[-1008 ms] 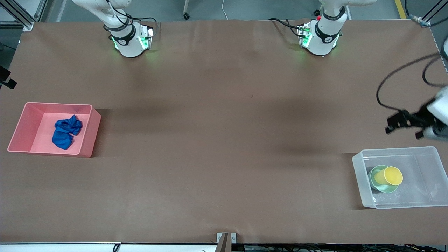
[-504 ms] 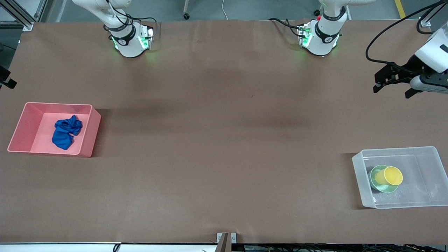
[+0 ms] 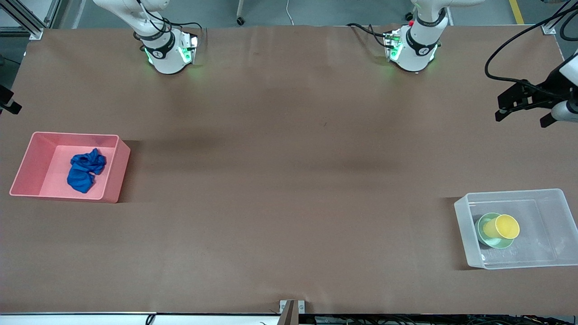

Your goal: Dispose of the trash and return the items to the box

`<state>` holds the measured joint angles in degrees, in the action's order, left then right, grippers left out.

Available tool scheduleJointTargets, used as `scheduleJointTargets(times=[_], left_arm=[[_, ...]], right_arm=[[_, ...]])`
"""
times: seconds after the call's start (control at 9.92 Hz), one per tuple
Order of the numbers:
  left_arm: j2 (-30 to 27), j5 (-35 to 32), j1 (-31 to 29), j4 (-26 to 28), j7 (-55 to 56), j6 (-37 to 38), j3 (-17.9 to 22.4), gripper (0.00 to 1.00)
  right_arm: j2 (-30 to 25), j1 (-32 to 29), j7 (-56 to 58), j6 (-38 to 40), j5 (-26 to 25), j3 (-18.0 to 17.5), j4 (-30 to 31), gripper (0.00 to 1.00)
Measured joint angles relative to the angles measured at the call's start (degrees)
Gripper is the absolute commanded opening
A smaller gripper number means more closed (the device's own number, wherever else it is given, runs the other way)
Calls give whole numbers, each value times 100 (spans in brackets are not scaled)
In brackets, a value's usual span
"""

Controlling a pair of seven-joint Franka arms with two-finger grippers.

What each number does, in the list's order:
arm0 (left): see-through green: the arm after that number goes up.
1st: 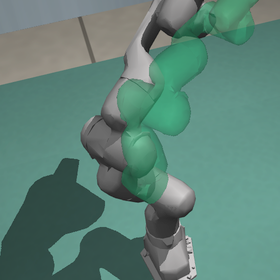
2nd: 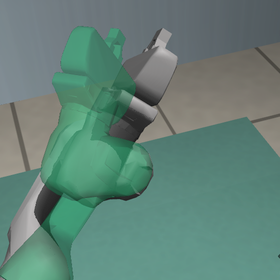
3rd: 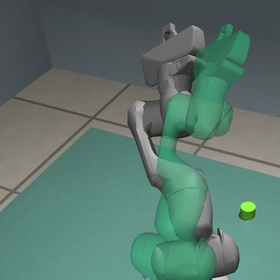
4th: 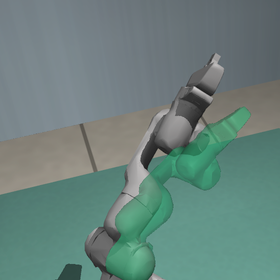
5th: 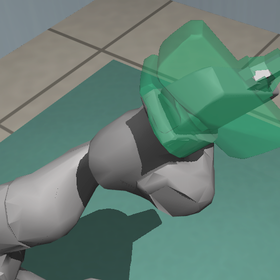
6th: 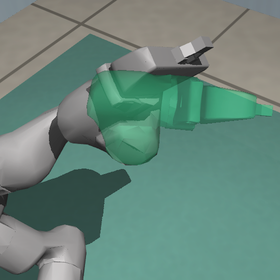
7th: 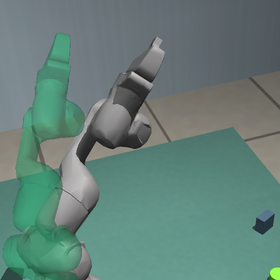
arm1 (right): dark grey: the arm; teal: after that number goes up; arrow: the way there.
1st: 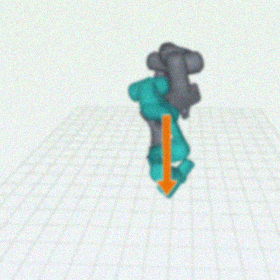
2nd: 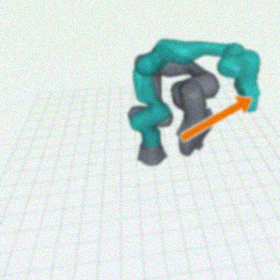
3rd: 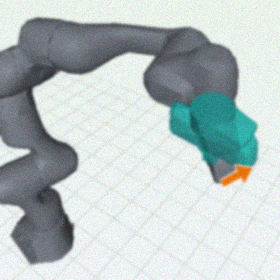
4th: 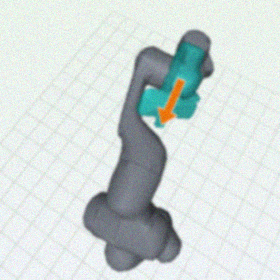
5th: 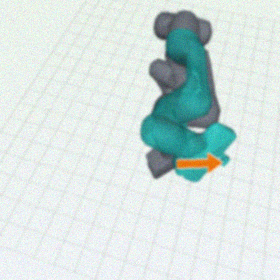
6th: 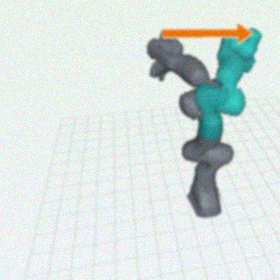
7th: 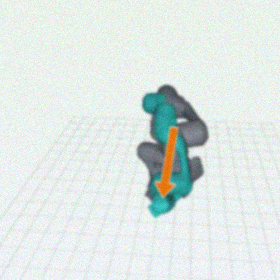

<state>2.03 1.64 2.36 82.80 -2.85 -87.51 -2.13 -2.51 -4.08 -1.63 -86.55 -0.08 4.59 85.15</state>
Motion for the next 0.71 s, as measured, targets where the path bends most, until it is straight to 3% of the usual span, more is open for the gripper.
scheduleJointTargets(times=[0.71], left_arm=[[25, -12, -43, 43, 149, 53, -100, 100]], right_arm=[[0, 0, 0, 0, 0, 0, 0, 100]])
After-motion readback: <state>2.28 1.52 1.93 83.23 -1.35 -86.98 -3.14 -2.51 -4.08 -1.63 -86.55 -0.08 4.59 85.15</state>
